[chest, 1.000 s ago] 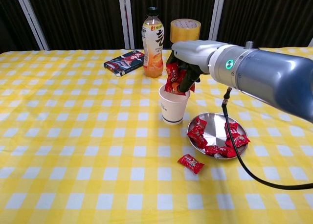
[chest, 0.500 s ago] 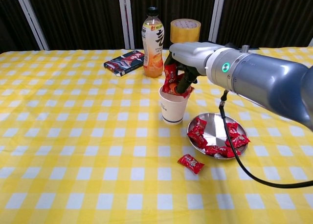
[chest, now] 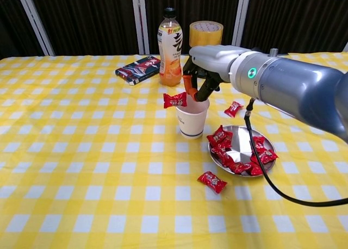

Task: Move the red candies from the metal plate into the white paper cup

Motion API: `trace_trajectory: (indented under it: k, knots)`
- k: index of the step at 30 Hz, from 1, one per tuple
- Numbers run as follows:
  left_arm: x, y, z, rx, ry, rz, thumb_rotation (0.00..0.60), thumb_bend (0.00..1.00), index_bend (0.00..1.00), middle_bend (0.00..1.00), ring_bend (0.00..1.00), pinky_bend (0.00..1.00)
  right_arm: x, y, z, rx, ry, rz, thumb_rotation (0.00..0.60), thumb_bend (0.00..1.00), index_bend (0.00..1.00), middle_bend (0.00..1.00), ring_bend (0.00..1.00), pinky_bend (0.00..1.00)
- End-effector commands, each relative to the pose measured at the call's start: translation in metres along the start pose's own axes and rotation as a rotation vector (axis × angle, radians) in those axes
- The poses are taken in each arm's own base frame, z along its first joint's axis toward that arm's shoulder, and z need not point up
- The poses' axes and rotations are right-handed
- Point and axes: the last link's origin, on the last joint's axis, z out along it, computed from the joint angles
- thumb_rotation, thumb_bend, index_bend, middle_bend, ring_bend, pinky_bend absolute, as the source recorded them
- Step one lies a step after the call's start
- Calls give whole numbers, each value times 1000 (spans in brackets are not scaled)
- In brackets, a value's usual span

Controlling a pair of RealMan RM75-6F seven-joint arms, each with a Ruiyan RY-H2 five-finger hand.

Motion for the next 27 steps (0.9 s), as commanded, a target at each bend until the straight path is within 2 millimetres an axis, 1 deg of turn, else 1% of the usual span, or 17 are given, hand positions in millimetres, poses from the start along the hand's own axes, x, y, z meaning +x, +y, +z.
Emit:
trace_trajectory:
  k: [1,17,21,27]
  knots:
    - [0,0,0,0,2,0,600,50,0,0,0,0,-1,1,0,-5,-4,2,600,582,525,430,751,908]
    - [0,0,0,-1,1,-3,600,49,0,0,0,0,2,7,0,-22,-6,-12,600,583,524,413,751,908]
    - [0,0,0,0,1,0,600,49,0,0,0,0,0,9,-2,-26,-20,-19,600,583,524,405,751,908]
    - [0,0,0,3,3,1,600,50,0,0,0,0,1,11,-3,-26,-17,-20,600,583,456,383,751,908]
